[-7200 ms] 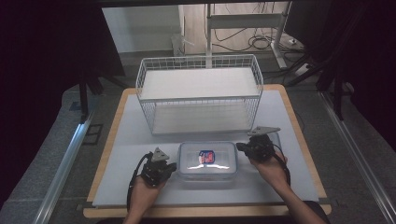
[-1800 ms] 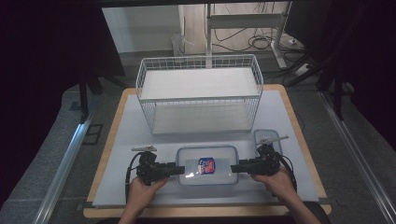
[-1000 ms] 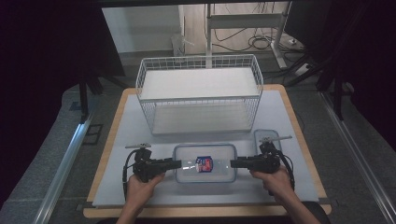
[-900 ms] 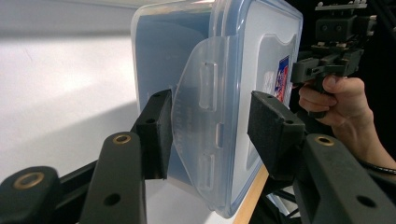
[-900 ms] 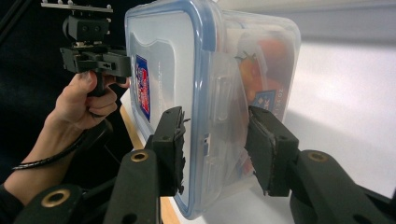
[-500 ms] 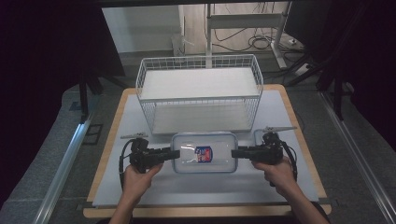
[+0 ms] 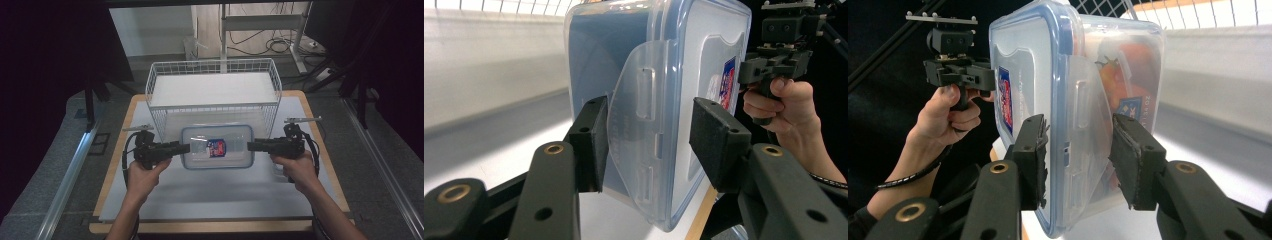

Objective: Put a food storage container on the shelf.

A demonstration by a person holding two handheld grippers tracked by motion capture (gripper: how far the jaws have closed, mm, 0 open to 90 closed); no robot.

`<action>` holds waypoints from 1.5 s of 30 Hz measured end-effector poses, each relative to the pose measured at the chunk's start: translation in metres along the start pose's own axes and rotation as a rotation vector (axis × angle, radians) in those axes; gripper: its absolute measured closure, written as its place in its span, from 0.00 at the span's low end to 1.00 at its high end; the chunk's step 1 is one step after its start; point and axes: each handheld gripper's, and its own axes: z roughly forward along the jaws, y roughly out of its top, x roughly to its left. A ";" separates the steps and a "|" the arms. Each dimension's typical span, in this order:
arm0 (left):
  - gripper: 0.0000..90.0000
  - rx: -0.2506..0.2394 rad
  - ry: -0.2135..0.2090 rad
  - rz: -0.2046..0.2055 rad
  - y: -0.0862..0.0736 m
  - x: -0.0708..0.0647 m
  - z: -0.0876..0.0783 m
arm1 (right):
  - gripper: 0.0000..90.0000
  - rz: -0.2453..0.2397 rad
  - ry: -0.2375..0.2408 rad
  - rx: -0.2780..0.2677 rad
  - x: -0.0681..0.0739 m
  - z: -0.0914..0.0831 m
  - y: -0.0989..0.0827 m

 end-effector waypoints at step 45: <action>0.57 -0.045 0.037 -0.026 0.166 0.020 0.001 | 0.64 0.082 -0.040 -0.115 -0.020 0.011 0.147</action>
